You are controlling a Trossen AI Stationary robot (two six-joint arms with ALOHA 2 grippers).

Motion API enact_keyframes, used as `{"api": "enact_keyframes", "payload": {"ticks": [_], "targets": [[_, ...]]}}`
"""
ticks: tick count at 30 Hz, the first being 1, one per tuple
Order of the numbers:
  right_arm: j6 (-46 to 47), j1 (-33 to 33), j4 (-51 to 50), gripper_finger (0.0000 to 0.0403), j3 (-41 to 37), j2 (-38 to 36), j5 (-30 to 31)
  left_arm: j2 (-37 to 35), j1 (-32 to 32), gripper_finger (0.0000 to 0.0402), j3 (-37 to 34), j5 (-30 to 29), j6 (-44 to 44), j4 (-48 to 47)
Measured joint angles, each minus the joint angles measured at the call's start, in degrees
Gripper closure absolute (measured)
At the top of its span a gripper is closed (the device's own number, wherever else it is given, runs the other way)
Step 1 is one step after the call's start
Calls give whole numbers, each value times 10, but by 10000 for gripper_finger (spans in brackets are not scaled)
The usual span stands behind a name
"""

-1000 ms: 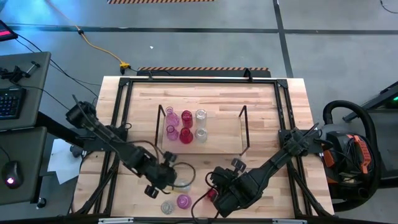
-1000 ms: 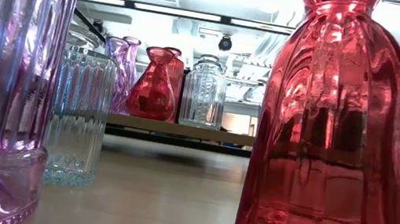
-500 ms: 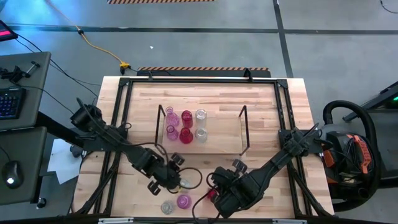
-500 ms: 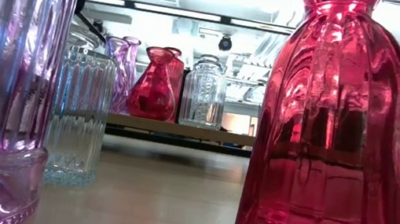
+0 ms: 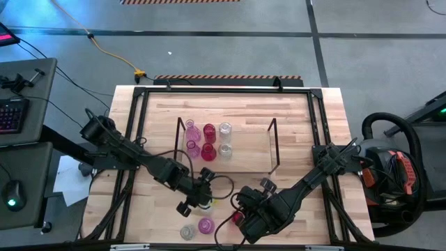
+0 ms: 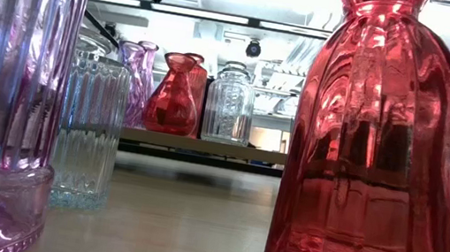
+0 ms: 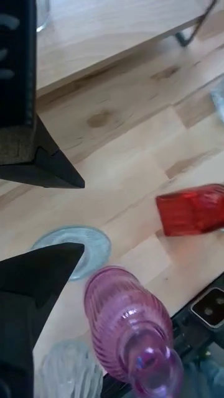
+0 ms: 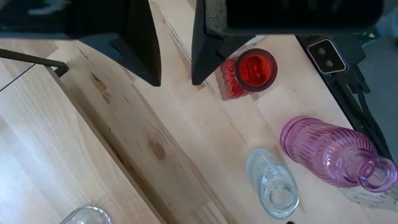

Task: Sort vases onto shelf
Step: Put the transparent vase aligned with the other transparent vases on the shelf

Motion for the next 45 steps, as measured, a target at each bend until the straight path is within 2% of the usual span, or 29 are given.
{"api": "enact_keyframes", "payload": {"ticks": [9,14,19,27,45], "targets": [[-1,0,-1,334,0,0,-1,1,15,259,0,58,-54,-12],[-5,0,-2,334,0,0,11,30,21,259,0,101,-100,-2],[-5,2,-2,334,0,0,13,52,17,259,0,79,-110,0],[1,13,-3,334,0,0,13,70,21,259,-1,82,-119,0],[6,19,0,334,0,0,14,70,21,259,0,83,-137,-2]]}}
